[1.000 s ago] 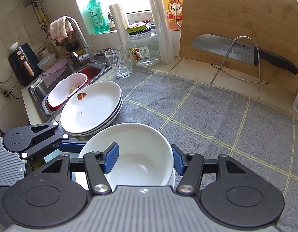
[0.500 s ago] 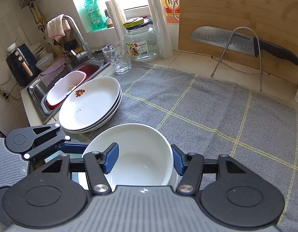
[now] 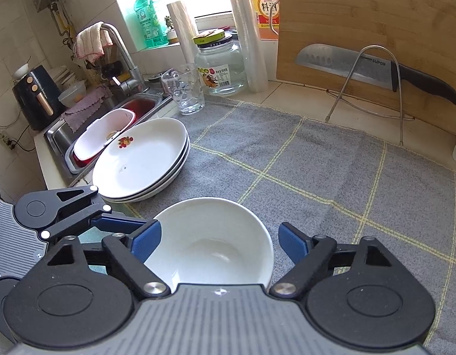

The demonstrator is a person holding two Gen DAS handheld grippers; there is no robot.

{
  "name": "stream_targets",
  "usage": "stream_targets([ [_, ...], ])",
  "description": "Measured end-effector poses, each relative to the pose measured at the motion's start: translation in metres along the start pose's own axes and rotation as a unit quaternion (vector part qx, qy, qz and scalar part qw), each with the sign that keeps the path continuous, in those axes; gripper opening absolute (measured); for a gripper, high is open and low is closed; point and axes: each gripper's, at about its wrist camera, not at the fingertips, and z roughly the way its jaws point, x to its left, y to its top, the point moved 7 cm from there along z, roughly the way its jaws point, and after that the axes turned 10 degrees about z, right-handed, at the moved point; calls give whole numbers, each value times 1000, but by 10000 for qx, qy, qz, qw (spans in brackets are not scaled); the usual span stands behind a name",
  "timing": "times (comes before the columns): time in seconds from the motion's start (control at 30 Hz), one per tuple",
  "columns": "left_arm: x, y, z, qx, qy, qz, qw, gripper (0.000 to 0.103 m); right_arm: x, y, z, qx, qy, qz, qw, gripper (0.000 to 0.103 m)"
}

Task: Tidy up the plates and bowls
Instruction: 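Open the right gripper and pull it back from the bowl stack, then grip the bowl stack from both sides with both grippers and lift it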

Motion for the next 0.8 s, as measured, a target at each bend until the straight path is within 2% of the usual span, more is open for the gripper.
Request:
stream_targets([
  [0.2,0,-12,-8,15,-173,237,9996,97,9,-4,-5,-66,-161,-291,9994,103],
  [0.4,8,-22,-10,100,-209,448,9987,99,18,-13,-9,-119,-417,-528,9977,103],
  [0.63,14,-32,-7,33,-549,728,9958,99,29,-25,-24,-361,-685,-515,9957,103],
  [0.8,11,-41,3,82,-902,1076,9901,99,36,-48,-42,-508,-1090,-559,9912,103],
])
